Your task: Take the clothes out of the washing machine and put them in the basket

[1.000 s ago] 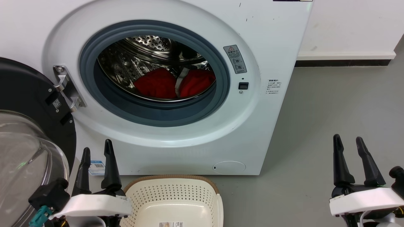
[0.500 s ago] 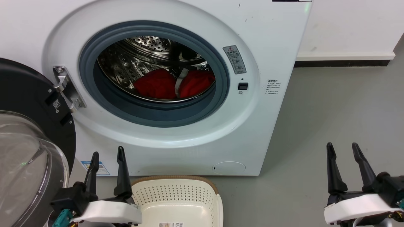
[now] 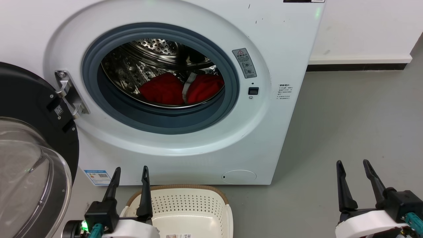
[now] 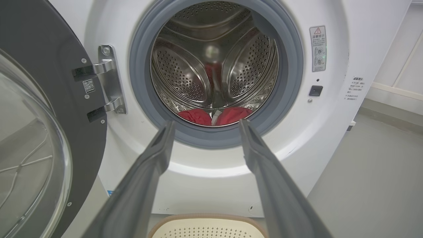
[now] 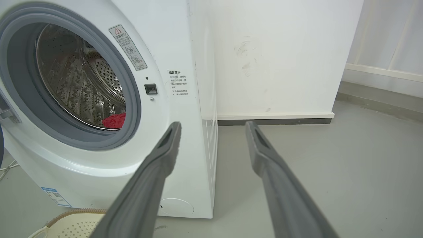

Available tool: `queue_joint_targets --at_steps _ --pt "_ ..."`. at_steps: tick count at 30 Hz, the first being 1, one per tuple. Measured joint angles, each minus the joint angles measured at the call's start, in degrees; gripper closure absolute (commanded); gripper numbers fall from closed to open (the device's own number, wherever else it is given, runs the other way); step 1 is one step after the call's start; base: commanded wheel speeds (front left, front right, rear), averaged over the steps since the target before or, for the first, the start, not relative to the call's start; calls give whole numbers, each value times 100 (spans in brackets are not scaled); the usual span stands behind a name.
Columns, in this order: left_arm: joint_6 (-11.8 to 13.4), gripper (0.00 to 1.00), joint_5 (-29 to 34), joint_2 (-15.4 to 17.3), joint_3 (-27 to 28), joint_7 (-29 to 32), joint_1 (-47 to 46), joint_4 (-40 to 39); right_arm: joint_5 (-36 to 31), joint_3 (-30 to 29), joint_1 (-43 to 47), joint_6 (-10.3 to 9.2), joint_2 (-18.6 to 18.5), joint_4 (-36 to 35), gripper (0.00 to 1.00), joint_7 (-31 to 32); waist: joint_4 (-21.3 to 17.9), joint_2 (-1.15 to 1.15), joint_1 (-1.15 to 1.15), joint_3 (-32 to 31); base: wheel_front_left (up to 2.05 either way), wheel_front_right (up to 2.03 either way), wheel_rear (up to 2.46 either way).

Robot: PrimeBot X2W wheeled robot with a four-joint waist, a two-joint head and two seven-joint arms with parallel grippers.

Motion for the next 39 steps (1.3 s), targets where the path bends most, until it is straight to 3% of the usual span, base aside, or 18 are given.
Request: queue_joint_targets --at_steps 6,16,27,39 --pt "174 0 278 82 -152 -67 4 54 -170 19 1 0 -1 29 0 -79 -2 0 0 -9 0 0 0" --pt "222 0 410 96 -194 -177 55 80 -449 20 1 0 -1 55 0 -182 -14 0 0 -12 0 0 0" --pt "-64 0 565 -108 144 -264 100 159 -349 -20 1 0 -3 216 0 -281 -21 0 0 -28 0 0 0" --pt "-204 0 673 -182 265 -270 107 215 -257 -37 -3 0 -3 257 0 -281 -21 0 0 -28 0 0 0"
